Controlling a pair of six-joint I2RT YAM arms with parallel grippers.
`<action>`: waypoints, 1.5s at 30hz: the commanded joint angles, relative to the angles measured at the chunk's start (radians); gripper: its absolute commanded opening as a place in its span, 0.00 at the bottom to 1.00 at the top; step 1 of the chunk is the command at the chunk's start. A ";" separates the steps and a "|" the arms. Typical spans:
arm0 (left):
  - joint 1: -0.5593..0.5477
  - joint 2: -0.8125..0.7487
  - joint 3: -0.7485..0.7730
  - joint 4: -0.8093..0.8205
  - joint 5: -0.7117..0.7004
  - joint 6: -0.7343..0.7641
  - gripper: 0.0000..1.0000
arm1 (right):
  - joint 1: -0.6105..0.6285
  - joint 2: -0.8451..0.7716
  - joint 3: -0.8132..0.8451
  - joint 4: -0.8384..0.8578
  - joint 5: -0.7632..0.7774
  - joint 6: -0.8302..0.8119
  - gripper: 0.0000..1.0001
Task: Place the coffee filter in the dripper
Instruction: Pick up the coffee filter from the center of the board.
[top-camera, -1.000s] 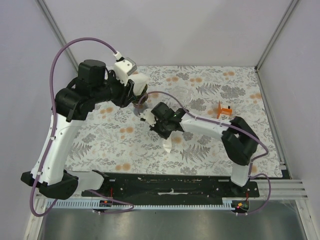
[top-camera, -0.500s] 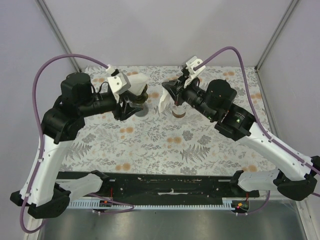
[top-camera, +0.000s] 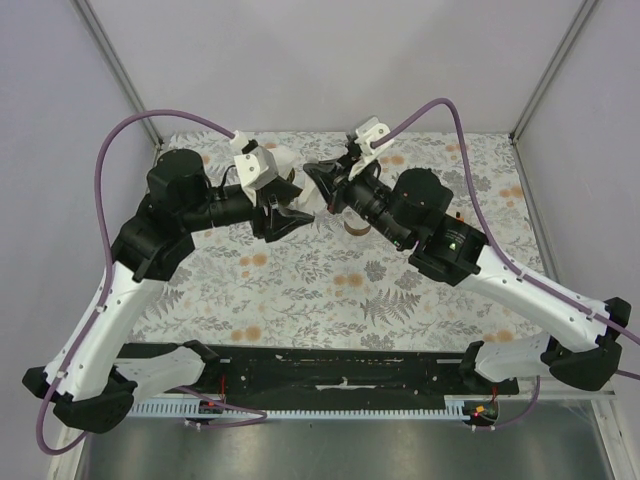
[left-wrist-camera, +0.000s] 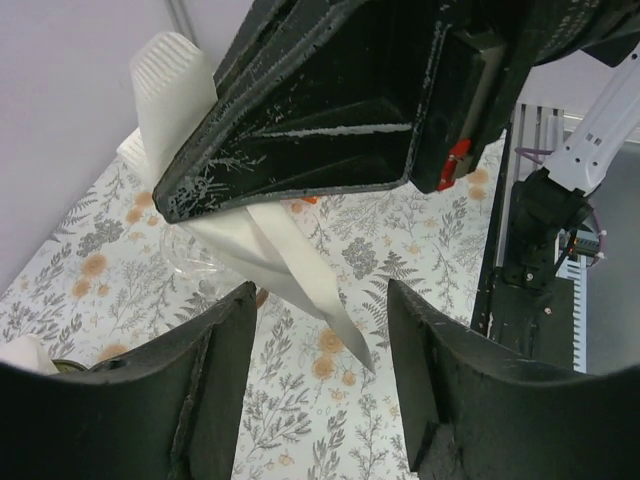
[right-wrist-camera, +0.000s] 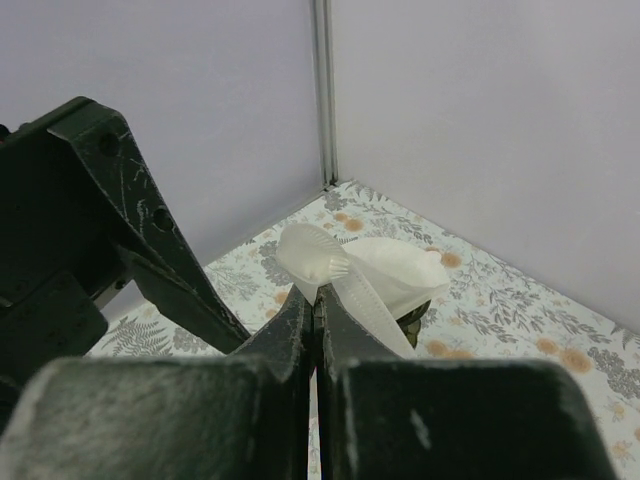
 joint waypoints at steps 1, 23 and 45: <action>-0.012 -0.004 -0.016 0.115 0.012 -0.084 0.55 | 0.016 0.003 0.029 0.061 0.005 -0.005 0.00; -0.013 -0.062 -0.089 0.103 -0.004 -0.068 0.02 | -0.016 -0.050 0.003 0.024 -0.240 -0.039 0.69; -0.012 -0.107 -0.047 -0.092 0.298 0.210 0.02 | -0.455 -0.008 0.120 -0.243 -1.452 -0.165 0.98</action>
